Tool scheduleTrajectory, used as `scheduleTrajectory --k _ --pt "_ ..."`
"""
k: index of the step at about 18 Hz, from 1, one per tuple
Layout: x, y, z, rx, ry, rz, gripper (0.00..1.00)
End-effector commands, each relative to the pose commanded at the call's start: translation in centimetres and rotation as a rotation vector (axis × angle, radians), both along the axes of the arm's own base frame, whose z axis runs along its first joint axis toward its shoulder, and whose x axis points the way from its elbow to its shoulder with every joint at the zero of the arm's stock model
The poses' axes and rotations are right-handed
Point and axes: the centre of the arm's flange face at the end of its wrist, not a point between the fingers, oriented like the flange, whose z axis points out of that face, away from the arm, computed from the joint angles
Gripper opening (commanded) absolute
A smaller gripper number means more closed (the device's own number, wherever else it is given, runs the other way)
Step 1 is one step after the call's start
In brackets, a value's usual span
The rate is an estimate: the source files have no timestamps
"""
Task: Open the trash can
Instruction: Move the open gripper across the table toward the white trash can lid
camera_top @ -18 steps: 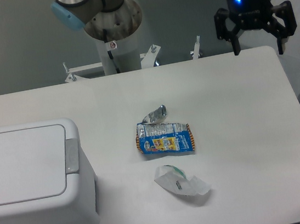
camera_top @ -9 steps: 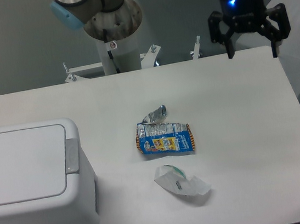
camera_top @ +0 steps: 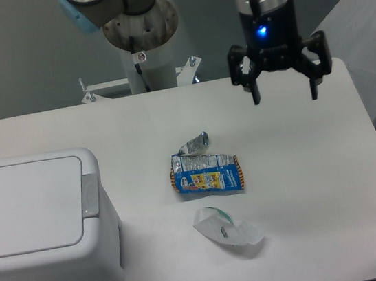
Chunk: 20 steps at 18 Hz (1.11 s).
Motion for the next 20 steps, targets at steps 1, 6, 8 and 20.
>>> scheduleTrajectory --k 1,6,8,20 --pt "0.1 1.0 0.1 0.020 -0.014 0.029 1.00" --pt "2.1 6.1 0.8 0.097 -0.059 0.099 1.00" --pt "2.5 6.8 0.8 0.126 -0.078 0.143 1.00" --pt "10.4 14.4 -2.1 0.347 -0.297 0.452 1.00"
